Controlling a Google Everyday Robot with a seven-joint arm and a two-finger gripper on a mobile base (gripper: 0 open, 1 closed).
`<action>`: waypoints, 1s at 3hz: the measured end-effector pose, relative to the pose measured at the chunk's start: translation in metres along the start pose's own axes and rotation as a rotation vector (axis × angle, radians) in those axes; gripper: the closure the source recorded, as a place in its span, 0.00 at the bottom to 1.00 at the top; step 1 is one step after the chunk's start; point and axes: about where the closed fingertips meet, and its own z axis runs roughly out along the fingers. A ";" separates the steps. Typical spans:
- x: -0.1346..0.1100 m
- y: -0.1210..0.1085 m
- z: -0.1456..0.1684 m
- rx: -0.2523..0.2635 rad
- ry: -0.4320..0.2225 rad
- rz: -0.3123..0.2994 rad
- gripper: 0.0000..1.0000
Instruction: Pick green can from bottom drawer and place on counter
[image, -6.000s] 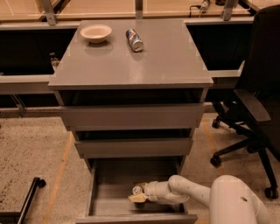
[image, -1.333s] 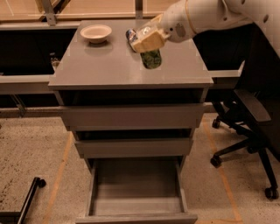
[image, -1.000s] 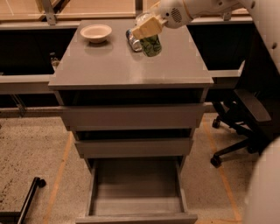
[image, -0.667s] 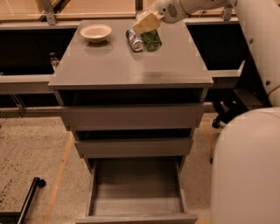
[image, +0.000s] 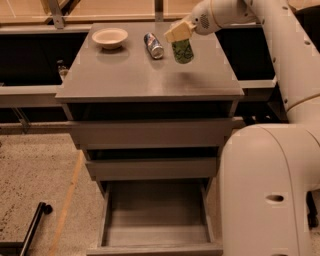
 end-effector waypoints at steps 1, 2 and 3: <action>0.023 -0.016 0.003 -0.011 -0.032 0.065 0.85; 0.043 -0.025 0.005 -0.036 -0.067 0.120 0.63; 0.054 -0.027 0.004 -0.056 -0.081 0.143 0.38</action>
Offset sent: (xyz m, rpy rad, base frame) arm 0.0301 -0.0612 -0.0474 0.2045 0.1022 -0.0357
